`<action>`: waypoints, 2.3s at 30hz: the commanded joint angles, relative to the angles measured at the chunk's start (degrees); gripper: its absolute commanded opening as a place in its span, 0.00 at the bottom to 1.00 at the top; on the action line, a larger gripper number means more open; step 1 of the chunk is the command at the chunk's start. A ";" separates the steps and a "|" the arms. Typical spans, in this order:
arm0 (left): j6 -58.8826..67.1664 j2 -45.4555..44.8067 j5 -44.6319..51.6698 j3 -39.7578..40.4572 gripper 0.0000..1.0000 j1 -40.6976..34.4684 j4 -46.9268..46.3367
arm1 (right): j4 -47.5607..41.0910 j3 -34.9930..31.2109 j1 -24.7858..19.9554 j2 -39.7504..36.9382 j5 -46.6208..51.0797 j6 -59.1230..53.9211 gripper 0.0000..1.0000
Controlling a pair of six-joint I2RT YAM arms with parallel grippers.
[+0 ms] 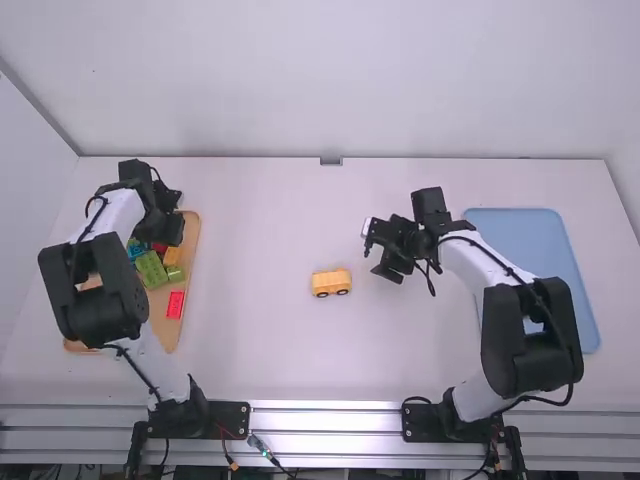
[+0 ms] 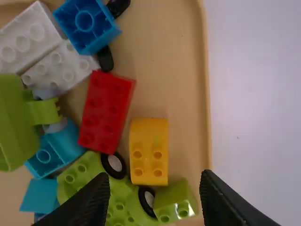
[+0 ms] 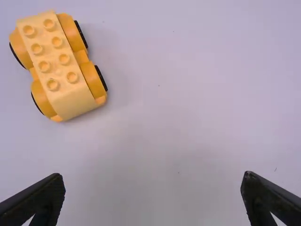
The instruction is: Assemble lego blocks to make yellow taxi
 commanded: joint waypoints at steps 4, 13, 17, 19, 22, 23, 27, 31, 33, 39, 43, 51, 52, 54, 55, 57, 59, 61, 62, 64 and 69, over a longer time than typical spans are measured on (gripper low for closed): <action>2.51 -0.24 -1.09 -5.22 0.38 0.07 2.99 | 0.42 0.72 0.39 -0.72 -0.52 -0.17 0.99; 3.50 -0.22 0.24 -9.29 0.40 3.28 7.93 | 0.37 0.70 0.39 -0.72 -0.52 0.07 0.99; 6.47 -0.24 7.50 -9.70 0.42 6.84 8.02 | 0.37 0.72 0.39 -0.72 -0.79 0.07 0.99; 7.72 -0.24 9.79 -9.73 0.43 8.07 7.80 | 0.37 0.72 0.42 -0.72 -1.49 0.04 0.99; 11.34 -0.24 14.43 -9.73 0.45 8.98 6.49 | 0.39 0.72 0.42 -0.72 -2.56 0.04 0.99; 12.07 -0.22 15.58 -9.73 0.45 8.98 6.43 | 0.42 0.72 0.42 -0.72 -2.91 0.02 0.99; 12.15 -0.13 15.23 -10.71 0.50 8.02 8.92 | 0.66 0.72 0.42 -0.72 -3.52 0.33 0.99; 12.11 -0.07 15.13 -12.39 0.48 7.69 11.58 | 0.68 0.72 0.42 -0.72 -3.52 0.28 0.99; 11.61 -0.02 14.19 -13.20 0.44 8.00 12.72 | 0.63 0.72 0.39 -0.72 -3.54 0.28 0.99; 10.60 -0.02 12.59 -15.67 0.39 8.28 15.63 | 0.66 0.72 0.39 -0.72 -3.52 0.24 0.99; 9.97 -0.02 12.20 -17.07 0.42 7.96 18.01 | 0.70 0.72 0.39 -0.72 -3.54 0.31 0.99; 9.90 -0.04 12.41 -17.03 0.11 7.96 19.39 | 0.57 0.72 0.42 -0.72 -3.52 0.28 0.99; 9.55 -0.04 12.39 -16.68 0.12 7.96 19.32 | 0.57 0.72 0.39 -0.72 -3.52 0.28 0.99; 8.17 -0.13 12.37 -15.87 0.12 7.52 18.82 | 0.57 0.72 0.42 -0.72 -3.54 0.31 0.99; 8.17 -0.17 12.41 -15.43 0.08 7.41 18.18 | 0.59 0.72 0.39 -0.72 -3.52 0.28 0.99; 8.52 -0.42 13.70 -13.81 0.04 7.43 15.45 | 0.61 0.72 0.42 -0.72 -3.52 0.26 0.99; 8.48 -1.07 16.59 -10.36 0.04 7.37 8.83 | 0.66 0.72 0.42 -0.72 -3.54 0.26 0.99; 8.48 -1.46 18.43 -8.31 0.04 6.86 4.96 | 0.81 0.72 0.39 -0.72 -3.54 0.31 0.99; 8.50 -1.66 18.78 -7.52 0.04 6.54 3.72 | 0.81 0.72 0.39 -0.72 -3.54 0.28 0.99; 8.50 -2.54 18.36 -5.99 0.08 5.20 1.79 | 0.90 0.72 0.42 -0.72 -3.56 0.28 0.99; 11.93 -5.68 18.34 -7.21 0.03 -1.16 2.08 | 1.42 0.72 0.42 -0.72 -5.16 0.26 0.99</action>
